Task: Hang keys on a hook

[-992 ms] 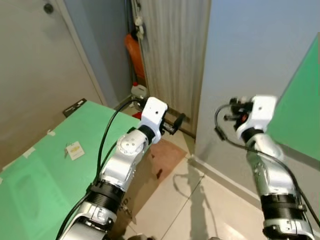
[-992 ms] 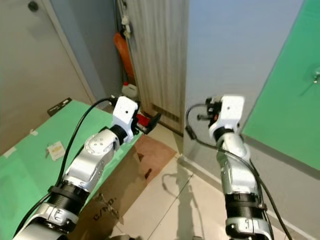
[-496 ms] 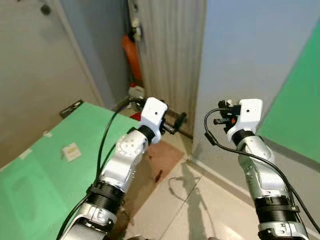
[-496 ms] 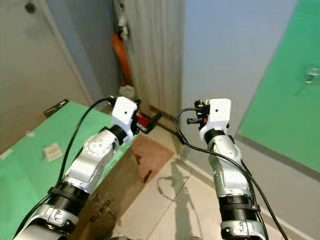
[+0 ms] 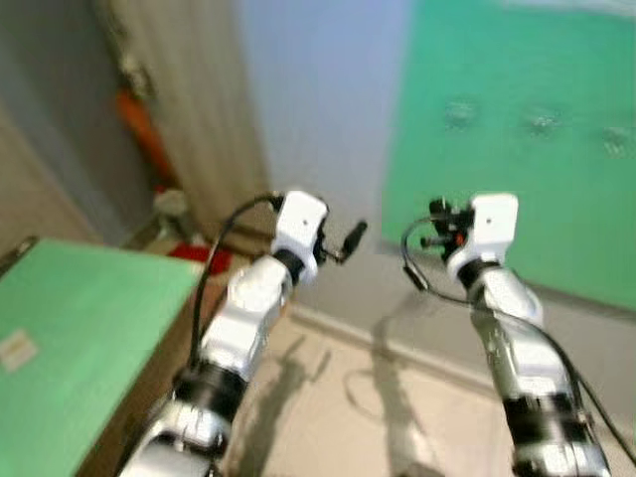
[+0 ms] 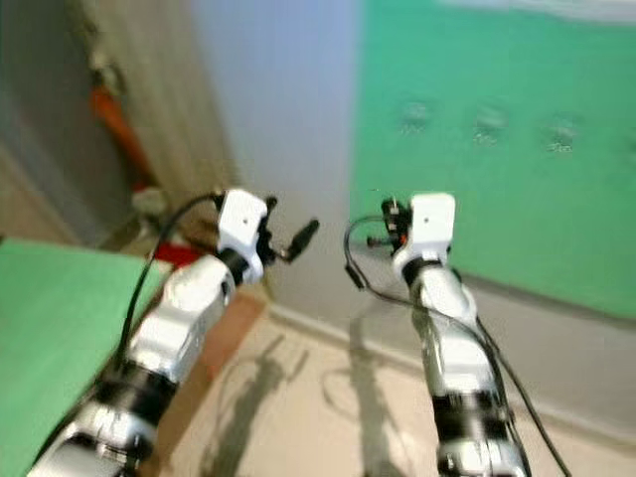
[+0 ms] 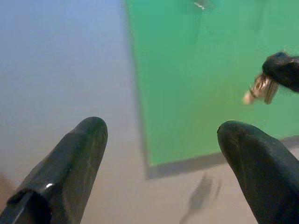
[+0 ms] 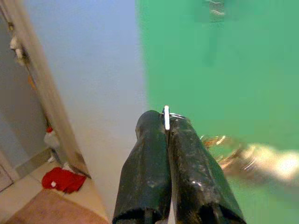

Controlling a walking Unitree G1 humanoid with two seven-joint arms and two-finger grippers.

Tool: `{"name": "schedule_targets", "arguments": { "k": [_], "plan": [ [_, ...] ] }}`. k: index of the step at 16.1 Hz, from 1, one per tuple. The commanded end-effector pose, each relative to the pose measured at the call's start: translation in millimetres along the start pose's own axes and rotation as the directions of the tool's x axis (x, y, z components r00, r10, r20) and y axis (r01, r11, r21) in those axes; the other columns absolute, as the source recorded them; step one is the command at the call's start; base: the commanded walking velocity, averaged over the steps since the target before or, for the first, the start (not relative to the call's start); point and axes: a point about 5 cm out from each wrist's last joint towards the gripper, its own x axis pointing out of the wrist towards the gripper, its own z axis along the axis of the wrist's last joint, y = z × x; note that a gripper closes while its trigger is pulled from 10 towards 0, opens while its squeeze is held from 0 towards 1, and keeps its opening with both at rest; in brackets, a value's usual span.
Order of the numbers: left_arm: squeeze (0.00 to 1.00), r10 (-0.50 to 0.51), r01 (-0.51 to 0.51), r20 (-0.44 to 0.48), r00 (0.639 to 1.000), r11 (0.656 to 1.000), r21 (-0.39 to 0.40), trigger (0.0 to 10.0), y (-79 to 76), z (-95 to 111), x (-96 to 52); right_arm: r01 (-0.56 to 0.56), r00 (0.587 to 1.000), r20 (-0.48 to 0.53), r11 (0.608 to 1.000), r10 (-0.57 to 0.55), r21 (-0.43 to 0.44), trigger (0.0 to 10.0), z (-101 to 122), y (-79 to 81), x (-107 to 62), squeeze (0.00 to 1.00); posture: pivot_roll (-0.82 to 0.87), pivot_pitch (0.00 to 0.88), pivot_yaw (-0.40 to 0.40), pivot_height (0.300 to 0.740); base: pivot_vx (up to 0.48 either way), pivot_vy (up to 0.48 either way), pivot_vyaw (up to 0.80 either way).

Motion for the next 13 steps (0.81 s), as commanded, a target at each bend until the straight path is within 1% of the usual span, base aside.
{"name": "schedule_targets", "arguments": {
  "k": [1,3,6,7,8,13],
  "plan": [
    [0.0,-0.007,0.007,0.011,1.0,1.0,0.014,10.0,0.6,4,1.5,-0.008,1.0,0.003,1.0,0.008,0.001,0.0,2,1.9,1.0,0.0,-0.11,0.0,0.116,0.731,0.0,0.0,-0.68],
    [0.0,0.003,-0.003,0.004,1.0,1.0,0.023,10.0,1.9,3,1.9,-0.01,1.0,0.017,1.0,0.01,-0.001,0.0,4,2.1,0.5,0.0,-0.11,0.0,0.117,0.731,0.0,0.0,-0.67],
    [0.0,0.009,-0.009,0.01,1.0,0.999,0.032,10.0,2.6,4,1.8,-0.013,1.0,0.009,1.0,0.014,-0.016,0.0,2,3.2,-0.2,0.0,-0.11,0.0,0.119,0.731,0.0,0.0,0.0],
    [0.0,0.013,-0.014,0.015,1.0,1.0,0.015,10.0,2.5,4,1.7,-0.021,1.0,0.006,1.0,0.021,-0.012,0.0,2,5.0,-0.3,0.0,-0.11,0.0,0.119,0.731,0.0,0.0,0.0],
    [0.0,0.011,-0.011,0.028,1.0,1.0,0.011,10.0,1.8,6,1.7,-0.029,1.0,0.005,1.0,0.029,-0.01,0.0,1,6.7,-0.2,0.0,-0.11,0.0,0.119,0.731,0.375,0.296,0.0],
    [0.0,-0.01,0.007,0.052,0.999,0.998,0.06,10.0,-1.4,15,4.8,-0.054,0.998,0.011,0.998,0.054,-0.012,0.0,5,8.2,3.7,0.0,-0.11,0.0,0.117,0.731,0.451,0.0,0.0]
  ]
}}
